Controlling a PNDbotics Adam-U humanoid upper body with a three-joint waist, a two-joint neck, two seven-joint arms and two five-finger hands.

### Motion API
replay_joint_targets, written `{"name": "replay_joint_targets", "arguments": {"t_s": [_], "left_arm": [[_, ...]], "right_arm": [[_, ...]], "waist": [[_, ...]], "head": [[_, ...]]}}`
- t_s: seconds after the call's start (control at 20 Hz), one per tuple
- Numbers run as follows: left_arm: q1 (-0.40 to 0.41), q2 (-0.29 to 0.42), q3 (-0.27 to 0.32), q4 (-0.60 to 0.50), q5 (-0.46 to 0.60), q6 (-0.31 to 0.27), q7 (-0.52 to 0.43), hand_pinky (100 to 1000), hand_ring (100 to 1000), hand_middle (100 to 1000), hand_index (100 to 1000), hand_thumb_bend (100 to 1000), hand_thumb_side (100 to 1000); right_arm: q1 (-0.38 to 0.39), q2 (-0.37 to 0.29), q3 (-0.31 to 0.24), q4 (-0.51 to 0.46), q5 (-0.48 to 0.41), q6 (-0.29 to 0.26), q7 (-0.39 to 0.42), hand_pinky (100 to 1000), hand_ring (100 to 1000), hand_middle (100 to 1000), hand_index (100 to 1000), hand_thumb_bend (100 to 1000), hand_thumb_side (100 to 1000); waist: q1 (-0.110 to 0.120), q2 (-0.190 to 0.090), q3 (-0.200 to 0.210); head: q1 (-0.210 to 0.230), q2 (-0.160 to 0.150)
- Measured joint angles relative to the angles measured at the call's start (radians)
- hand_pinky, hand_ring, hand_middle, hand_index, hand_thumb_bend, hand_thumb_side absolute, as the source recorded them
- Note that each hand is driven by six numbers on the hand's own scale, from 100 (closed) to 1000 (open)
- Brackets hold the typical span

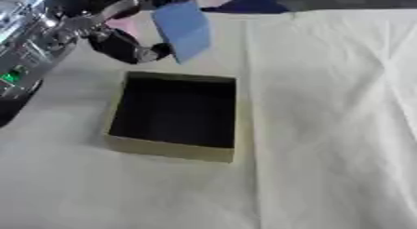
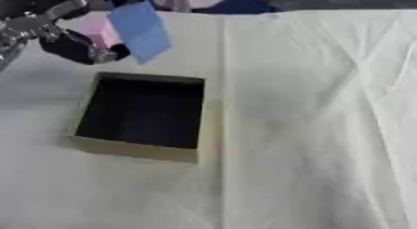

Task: Pick up objects on the table and place them in the box.

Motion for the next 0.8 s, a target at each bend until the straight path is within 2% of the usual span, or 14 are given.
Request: {"name": "replay_joint_targets", "arguments": {"t_s": [0.35, 0.55, 0.8], "left_arm": [[0.137, 0.031, -0.002, -0.161, -0.038, 0.087, -0.079, 591, 613, 572, 731, 398, 134], [0.187, 0.044, 0.007, -0.185, -0.069, 0.103, -0.054, 595, 609, 569, 733, 360, 116], [0.223, 0.042, 0.014, -0.189, -0.099, 0.104, -0.019, 593, 610, 570, 731, 372, 119]], "right_arm": [[0.006, 0.007, 0.0, -0.016, 0.009, 0.014, 0.002, 785, 848, 493, 718, 275, 850], [0.01, 0.007, -0.001, -0.016, 0.01, 0.019, 0.0, 785, 848, 492, 718, 278, 849], [0.01, 0.007, -0.001, -0.016, 0.01, 0.02, -0.001, 785, 848, 491, 717, 281, 848]], "waist": [[-0.001, -0.003, -0.001], [-0.001, -0.004, 0.0], [-0.005, -0.004, 0.0]], "head": [[0.004, 0.004], [0.0, 0.007], [-0.013, 0.007]]}}
